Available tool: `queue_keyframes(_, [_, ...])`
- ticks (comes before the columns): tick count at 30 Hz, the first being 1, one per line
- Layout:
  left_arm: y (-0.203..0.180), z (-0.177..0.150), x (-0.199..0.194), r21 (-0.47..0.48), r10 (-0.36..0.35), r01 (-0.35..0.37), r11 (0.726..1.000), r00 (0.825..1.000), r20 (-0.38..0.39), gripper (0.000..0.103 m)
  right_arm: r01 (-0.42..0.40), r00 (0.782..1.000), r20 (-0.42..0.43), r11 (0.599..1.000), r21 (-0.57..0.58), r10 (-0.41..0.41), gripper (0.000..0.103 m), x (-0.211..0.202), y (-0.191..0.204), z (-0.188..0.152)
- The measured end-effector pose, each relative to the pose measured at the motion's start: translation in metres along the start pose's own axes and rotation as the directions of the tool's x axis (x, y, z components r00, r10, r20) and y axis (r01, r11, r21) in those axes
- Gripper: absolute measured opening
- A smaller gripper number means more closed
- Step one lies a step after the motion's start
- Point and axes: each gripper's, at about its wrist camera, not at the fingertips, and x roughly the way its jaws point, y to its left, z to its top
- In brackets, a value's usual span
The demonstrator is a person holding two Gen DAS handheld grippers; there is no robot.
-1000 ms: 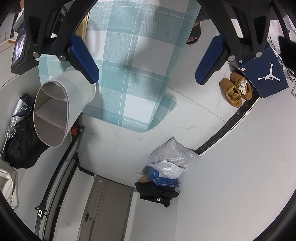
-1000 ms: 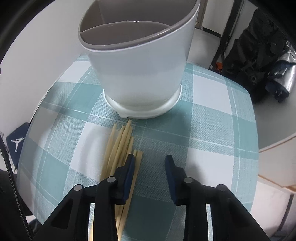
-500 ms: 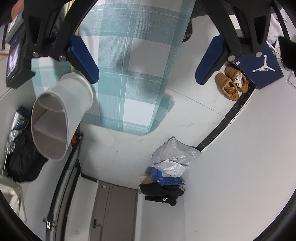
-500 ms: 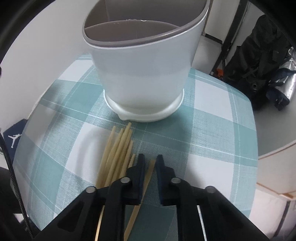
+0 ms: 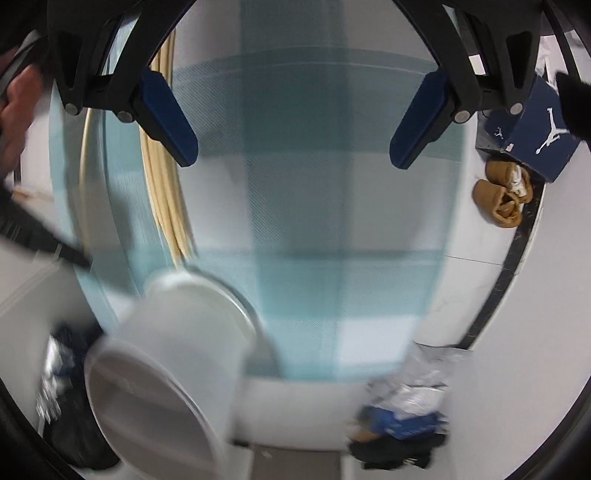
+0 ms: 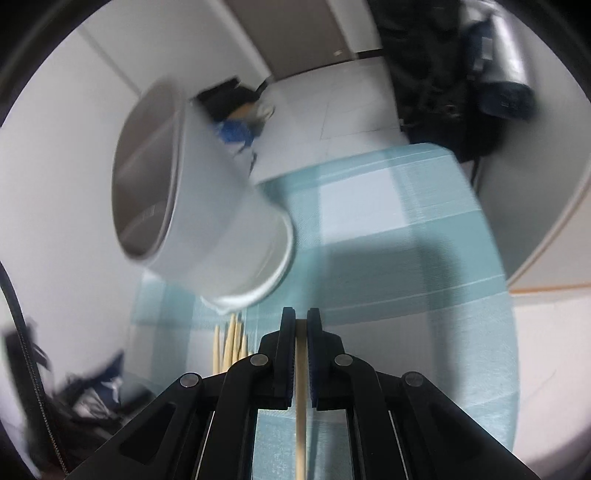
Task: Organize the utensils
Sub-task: 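Lift the chopstick with the right gripper while the left gripper grasps another chopstick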
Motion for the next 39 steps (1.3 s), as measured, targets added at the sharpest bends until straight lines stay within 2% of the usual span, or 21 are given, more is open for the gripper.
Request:
queue_keyframes(5, [-0.017,-0.004,0.004,0.079,0.050,-0.049,0.996,0.999,-0.015,0.098,-0.041,0.997,0.071,0.997,0.065,0.037,0.005,-0.028,-0.017,0.004])
queue_keyframes(8, [-0.025,-0.006,0.004,0.116,0.045,-0.042,0.992,0.999,-0.024,0.098,-0.052,0.994,0.103,0.997,0.065,0.045,0.005,-0.042,-0.019,0.004])
queue_keyframes(12, [-0.037,-0.011,0.008,0.170,0.103,-0.101,0.980,0.995,-0.005,0.098,-0.057,0.990,0.129,0.998,0.042,0.051,0.005,-0.059,-0.020,-0.001])
queue_keyframes(20, [-0.029,-0.011,0.005,0.111,0.052,-0.048,0.993,0.998,-0.036,0.098,-0.078,0.989,0.126,0.997,0.013,0.076,0.005,-0.067,-0.020,-0.009])
queue_keyframes(29, [-0.049,-0.013,0.002,0.164,0.053,-0.053,0.985,0.999,0.006,0.098,-0.084,0.987,0.139,0.996,0.012,0.082,0.005,-0.069,-0.020,-0.008])
queue_keyframes(33, [-0.049,-0.015,-0.010,0.128,-0.033,0.029,0.991,0.999,0.025,0.098,-0.082,0.987,0.138,0.997,0.004,0.080,0.005,-0.068,-0.018,-0.008])
queue_keyframes(39, [-0.057,-0.014,0.002,0.146,-0.014,0.017,0.989,1.000,-0.022,0.098,-0.077,0.987,0.140,0.997,0.003,0.075,0.005,-0.068,-0.018,-0.007])
